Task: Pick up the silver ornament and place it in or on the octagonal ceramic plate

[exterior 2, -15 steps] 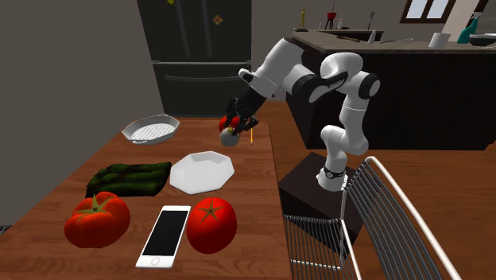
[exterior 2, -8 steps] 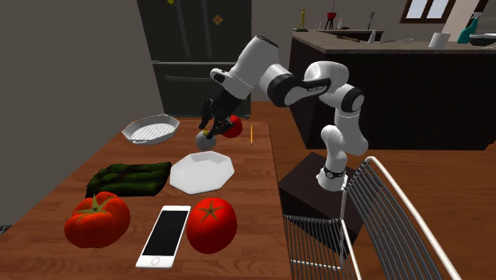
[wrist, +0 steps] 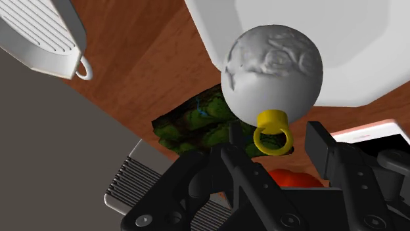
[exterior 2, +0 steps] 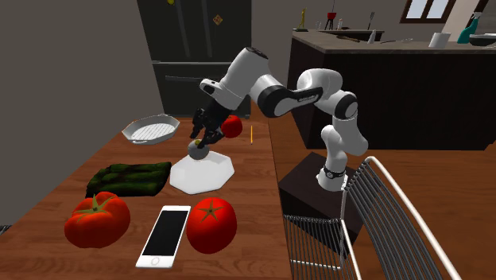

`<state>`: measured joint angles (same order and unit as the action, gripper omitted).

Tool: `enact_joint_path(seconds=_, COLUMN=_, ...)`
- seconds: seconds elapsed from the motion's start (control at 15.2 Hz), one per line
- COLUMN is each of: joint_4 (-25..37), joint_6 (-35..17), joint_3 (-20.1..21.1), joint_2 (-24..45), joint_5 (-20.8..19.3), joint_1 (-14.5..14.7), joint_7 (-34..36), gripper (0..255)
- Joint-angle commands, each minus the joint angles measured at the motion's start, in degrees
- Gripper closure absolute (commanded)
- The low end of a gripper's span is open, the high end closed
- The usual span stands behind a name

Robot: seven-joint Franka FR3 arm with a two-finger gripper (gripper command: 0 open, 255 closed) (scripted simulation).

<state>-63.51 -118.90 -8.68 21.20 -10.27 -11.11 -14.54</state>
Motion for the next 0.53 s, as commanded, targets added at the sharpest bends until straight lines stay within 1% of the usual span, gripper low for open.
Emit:
enact_joint_path(seconds=0.0, joint_4=-3.0, joint_6=-2.02, joint_3=-0.07, joint_2=-1.04, joint_5=-0.32, joint_1=0.11, joint_7=0.4, gripper=255)
enact_joint_path(seconds=0.46, joint_4=-11.38, joint_6=-8.27, joint_3=-0.28, joint_2=-3.03, joint_5=-1.44, joint_1=0.5, joint_7=1.99, gripper=255)
